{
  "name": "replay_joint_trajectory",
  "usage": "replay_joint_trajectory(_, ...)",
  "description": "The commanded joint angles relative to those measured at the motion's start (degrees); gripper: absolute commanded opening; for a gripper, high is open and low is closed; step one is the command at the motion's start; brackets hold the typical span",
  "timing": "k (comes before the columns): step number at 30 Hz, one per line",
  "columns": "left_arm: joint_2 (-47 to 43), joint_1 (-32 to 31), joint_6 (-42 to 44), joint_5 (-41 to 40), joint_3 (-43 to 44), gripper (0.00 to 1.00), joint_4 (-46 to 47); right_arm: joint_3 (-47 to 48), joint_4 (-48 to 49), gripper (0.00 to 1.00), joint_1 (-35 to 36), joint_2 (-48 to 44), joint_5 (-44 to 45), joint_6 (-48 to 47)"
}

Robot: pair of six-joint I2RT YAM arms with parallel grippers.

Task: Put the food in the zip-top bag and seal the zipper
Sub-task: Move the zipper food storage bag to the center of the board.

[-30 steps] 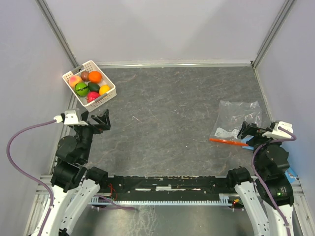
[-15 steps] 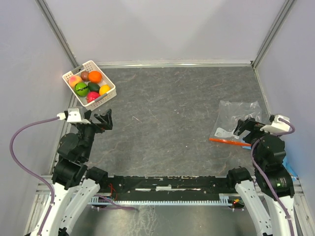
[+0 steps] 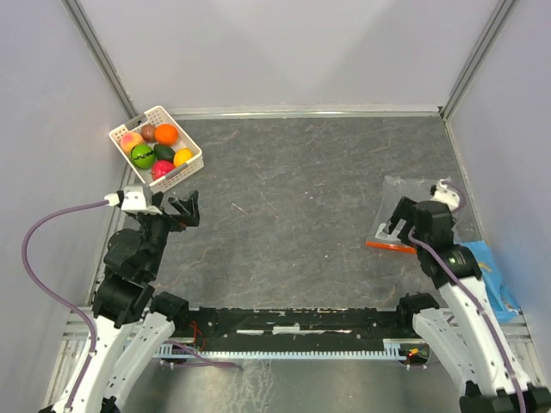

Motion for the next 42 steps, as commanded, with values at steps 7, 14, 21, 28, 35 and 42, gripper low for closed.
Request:
replay_joint_trajectory(7, 1.4, 0.3, 0.0, 1.8, 1.1, 1.00, 1.7, -0.4, -3.2, 0.99, -0.3, 13.1, -1.4, 6.6)
replay_joint_trajectory(14, 0.9, 0.3, 0.0, 1.7, 1.0, 1.00, 1.7, -7.5, 1.0, 0.99, -0.2, 8.6, 5.4, 16.3)
replay_joint_trajectory(21, 0.6, 0.3, 0.0, 1.4, 0.9, 1.00, 1.7, -16.7, 9.9, 1.00, -0.2, 1.8, 8.8, 26.7)
replay_joint_trajectory(28, 0.6, 0.3, 0.0, 1.1, 0.9, 1.00, 1.6, -23.3, 17.3, 0.98, -0.2, -2.7, 10.1, 31.1)
replay_joint_trajectory(35, 0.5, 0.3, 0.0, 1.1, 0.9, 0.99, 1.6, -28.2, 24.4, 0.93, -0.2, -5.2, 11.9, 34.1)
replay_joint_trajectory(42, 0.6, 0.3, 0.0, 1.0, 0.9, 1.00, 1.5, -29.6, 27.9, 0.85, -0.2, -6.8, 13.6, 34.7)
